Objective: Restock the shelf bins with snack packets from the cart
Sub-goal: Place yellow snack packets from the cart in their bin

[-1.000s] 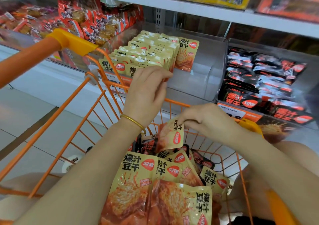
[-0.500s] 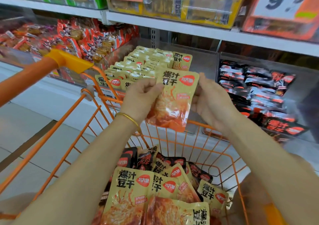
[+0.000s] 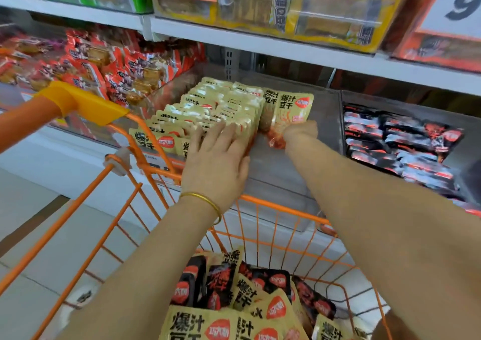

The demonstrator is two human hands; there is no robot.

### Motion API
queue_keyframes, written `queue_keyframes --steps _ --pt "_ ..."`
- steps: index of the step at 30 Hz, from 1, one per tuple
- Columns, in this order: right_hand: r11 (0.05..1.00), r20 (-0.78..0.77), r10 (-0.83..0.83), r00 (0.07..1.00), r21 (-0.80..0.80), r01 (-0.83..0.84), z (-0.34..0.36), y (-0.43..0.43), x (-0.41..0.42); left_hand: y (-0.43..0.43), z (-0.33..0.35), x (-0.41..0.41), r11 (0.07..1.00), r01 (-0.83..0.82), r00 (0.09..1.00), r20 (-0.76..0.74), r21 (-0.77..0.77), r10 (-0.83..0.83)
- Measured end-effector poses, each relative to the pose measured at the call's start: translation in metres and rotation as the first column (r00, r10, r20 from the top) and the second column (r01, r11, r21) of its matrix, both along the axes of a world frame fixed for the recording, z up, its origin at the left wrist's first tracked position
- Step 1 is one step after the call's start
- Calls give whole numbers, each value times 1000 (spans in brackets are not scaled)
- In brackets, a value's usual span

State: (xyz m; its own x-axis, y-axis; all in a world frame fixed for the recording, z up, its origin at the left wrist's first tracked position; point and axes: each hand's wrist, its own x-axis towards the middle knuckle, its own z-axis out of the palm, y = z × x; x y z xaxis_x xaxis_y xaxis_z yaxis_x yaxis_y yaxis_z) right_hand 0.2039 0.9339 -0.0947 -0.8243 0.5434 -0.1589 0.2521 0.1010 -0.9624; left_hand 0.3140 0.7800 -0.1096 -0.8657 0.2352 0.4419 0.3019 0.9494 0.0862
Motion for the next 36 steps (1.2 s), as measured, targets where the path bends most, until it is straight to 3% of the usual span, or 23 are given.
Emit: queue_keyframes --steps 2,5,8,12,18,28,32,34,36 --pt "996 58 69 996 43 -72 -16 4 -19 1 -4 -1 1000 8 999 -39 -24 -9" --pt "928 214 28 976 358 -106 -28 1 -38 3 -5 -2 1000 7 997 -71 -21 -8" --pt "870 212 -7 977 483 -98 -41 -3 -50 5 -5 -1 1000 -5 998 -56 -10 5" --pt "876 127 -69 989 482 -1 -55 1 -63 7 -5 -1 1000 -21 998 -63 -4 21" --pt "842 140 -13 990 535 -64 -62 5 -78 7 -4 -1 1000 -27 996 -80 -4 27" --pt "934 126 -84 989 356 34 -58 -2 -84 7 -6 -2 1000 -7 996 -87 15 8" --pt "922 178 -96 979 387 20 -36 -14 -57 5 -6 -2 997 16 996 -93 70 -9" --pt "929 65 37 997 365 -59 -12 -26 -29 4 -1 0 984 55 993 -108 167 -37" --pt "926 -160 237 958 336 -173 13 -35 17 -1 5 5 953 99 990 -126 288 -65"
